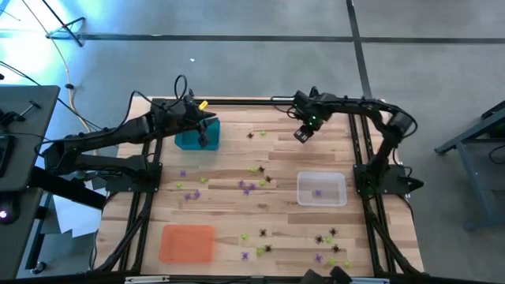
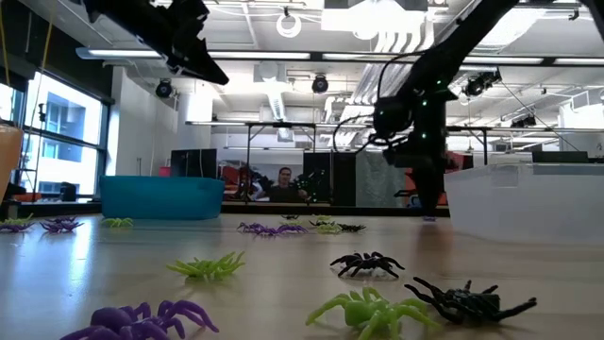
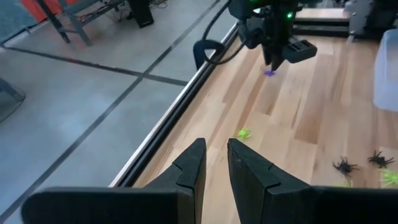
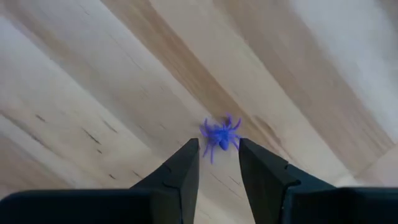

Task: Sort Halloween decoration
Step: Put the violet spider toy into the transparent bin

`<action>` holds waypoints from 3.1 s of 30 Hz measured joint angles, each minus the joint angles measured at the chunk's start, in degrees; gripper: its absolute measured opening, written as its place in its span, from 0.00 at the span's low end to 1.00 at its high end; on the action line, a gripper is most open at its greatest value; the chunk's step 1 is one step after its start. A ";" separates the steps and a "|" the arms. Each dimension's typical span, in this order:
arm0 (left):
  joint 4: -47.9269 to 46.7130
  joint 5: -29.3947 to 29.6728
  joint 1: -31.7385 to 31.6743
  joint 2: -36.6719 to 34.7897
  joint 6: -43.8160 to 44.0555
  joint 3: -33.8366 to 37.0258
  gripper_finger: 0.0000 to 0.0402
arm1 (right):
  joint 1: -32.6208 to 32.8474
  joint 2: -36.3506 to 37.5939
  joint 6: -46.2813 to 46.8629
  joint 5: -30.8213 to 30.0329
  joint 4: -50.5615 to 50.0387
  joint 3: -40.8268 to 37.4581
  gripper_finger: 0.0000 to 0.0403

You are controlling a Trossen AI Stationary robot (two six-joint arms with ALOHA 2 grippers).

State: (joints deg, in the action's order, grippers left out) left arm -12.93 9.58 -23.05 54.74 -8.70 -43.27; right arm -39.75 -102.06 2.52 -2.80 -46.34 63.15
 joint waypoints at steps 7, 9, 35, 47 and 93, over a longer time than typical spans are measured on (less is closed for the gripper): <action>-0.96 -0.01 -1.66 0.00 -1.37 0.00 0.13 | 0.04 -6.23 -1.34 0.41 -2.12 1.72 0.27; -0.92 -0.03 -2.13 0.00 -2.28 0.00 0.13 | 0.04 -7.03 -1.33 0.48 -2.13 1.72 0.27; -1.00 -0.49 -4.41 0.00 -1.06 0.00 0.13 | -0.02 -3.73 2.80 1.34 -6.06 0.94 0.00; -0.88 -0.49 -4.37 0.00 1.71 0.00 0.13 | 2.63 11.64 9.85 5.16 -11.83 1.13 0.00; -2.57 -6.06 -4.28 0.00 5.48 0.03 0.13 | 50.88 21.40 63.56 10.38 -14.16 -15.27 0.06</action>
State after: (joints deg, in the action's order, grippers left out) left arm -15.50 3.52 -27.33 54.74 -3.22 -43.23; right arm 11.13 -80.66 66.08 7.57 -60.50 47.88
